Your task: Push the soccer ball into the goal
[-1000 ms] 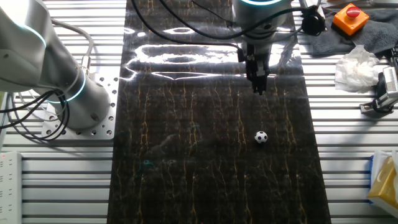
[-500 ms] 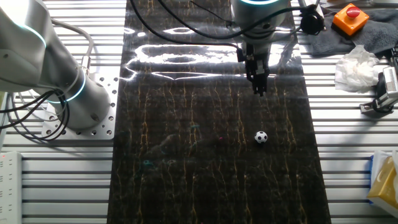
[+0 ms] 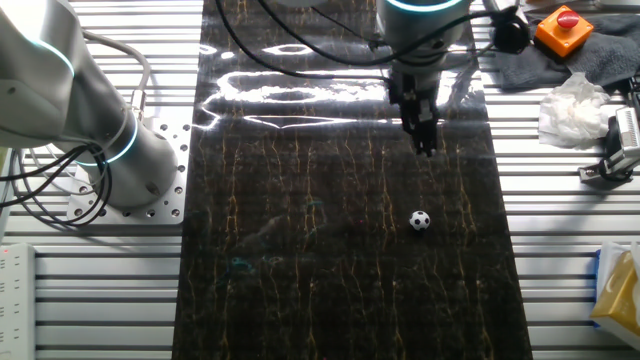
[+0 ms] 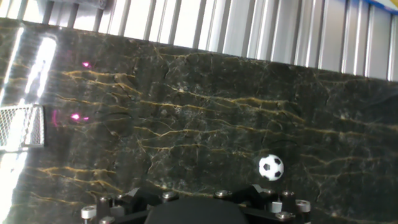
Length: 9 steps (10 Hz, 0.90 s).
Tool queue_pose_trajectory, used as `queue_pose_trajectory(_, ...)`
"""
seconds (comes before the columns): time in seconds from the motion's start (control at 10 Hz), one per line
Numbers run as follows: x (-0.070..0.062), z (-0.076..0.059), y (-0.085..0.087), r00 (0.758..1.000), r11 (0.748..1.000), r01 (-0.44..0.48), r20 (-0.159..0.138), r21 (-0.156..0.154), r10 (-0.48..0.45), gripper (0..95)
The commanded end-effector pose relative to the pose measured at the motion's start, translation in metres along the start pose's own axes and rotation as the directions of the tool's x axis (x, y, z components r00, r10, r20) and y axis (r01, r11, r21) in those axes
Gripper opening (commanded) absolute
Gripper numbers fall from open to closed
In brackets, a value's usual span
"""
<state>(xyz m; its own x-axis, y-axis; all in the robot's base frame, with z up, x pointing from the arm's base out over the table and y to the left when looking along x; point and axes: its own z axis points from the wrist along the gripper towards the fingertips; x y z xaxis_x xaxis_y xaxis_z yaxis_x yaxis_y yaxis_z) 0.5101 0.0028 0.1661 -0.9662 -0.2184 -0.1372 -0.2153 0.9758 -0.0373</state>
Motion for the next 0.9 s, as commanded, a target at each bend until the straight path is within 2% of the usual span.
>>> queue_pose_trajectory(0.1,-0.003,0.004,-0.008,0.999,0.999,0.032,0.001,-0.002,-0.032,76.0)
queue_pose_trajectory(0.6,-0.017,0.006,-0.035,0.996,0.996,0.087,0.003,-0.021,-0.087,76.0)
queue_pose_trajectory(0.9,-0.025,0.014,-0.054,0.992,0.992,0.126,0.000,-0.024,-0.126,76.0)
